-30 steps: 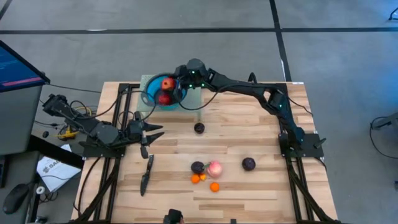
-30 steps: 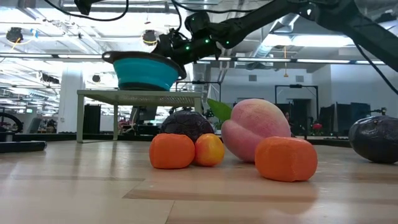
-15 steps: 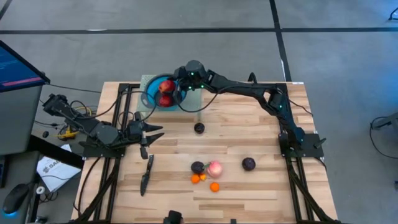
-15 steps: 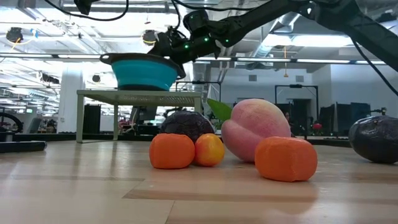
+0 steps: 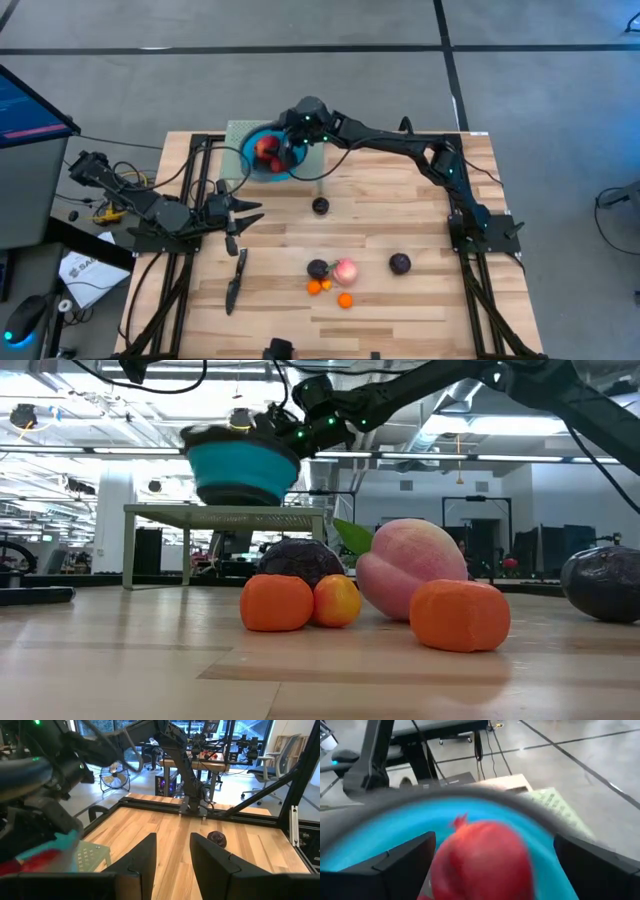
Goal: Pick & Place Fruit
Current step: Put the red pomegranate into the blue strainer bowl on the shelf, then put the bottom left black plum into the blue strainer bowl on the shelf
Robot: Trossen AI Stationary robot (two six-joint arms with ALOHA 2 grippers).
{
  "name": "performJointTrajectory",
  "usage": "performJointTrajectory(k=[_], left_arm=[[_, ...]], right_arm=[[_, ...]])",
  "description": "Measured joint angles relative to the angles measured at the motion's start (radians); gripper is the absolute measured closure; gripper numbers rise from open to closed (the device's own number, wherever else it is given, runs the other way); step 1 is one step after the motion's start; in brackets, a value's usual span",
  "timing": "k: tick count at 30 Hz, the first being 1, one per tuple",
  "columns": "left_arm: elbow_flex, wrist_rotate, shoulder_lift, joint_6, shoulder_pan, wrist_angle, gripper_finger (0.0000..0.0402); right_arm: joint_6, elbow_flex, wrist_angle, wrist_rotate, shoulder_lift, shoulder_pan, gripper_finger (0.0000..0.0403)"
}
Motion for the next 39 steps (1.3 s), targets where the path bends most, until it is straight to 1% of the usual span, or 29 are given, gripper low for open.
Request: performJointTrajectory(k=[5,8,13,16,18,22,27,29,31,33,36,39], left_arm=[[0.0,0.0,0.0,0.002,0.0,0.0,0.0289],[0.0,0.0,0.0,0.002,0.0,0.0,0.0289],[0.0,0.0,0.0,0.003,-0.002,0.001,0.0289],[0.0,0.0,0.0,0.003,-0.012,0.001,0.0289],[0.0,0.0,0.0,0.003,-0.025,0.001,0.0289],[0.0,-0.003,0.0,0.003,-0.056,0.002,0.0289],[0.0,-0.029,0.0,0.015,-0.091,0.002,0.0289],[0.0,-0.029,0.0,0.023,-0.098,0.002,0.0289],[0.0,-0.029,0.0,0.023,-0.101,0.003,0.0289],[0.0,-0.029,0.0,0.023,-0.101,0.002,0.0289],[0.0,-0.034,0.0,0.023,-0.101,0.002,0.0289],[0.0,-0.033,0.0,0.023,-0.101,0.002,0.0289]], right_arm=[[-0.012,0.103,-0.104,0.016,0.0,0.0,0.0011],[-0.036,0.149,-0.133,0.029,-0.02,0.005,0.0016],[-0.114,0.161,-0.162,0.147,-0.106,0.037,0.0026],[-0.192,0.161,-0.244,0.229,-0.168,0.066,0.0036],[-0.241,0.161,-0.323,0.292,-0.213,0.091,0.0044],[-0.291,0.162,-0.562,0.409,-0.302,0.137,0.007],[-0.241,0.159,-0.871,0.423,-0.372,0.18,0.0105],[-0.208,0.147,-0.939,0.425,-0.399,0.209,0.0115],[-0.187,0.082,-0.965,0.424,-0.445,0.248,0.0123],[-0.173,-0.029,-0.936,0.439,-0.51,0.288,0.013],[-0.131,-0.256,-0.833,0.521,-0.651,0.34,0.0139],[-0.052,-0.508,-0.699,0.554,-0.825,0.375,0.0147]])
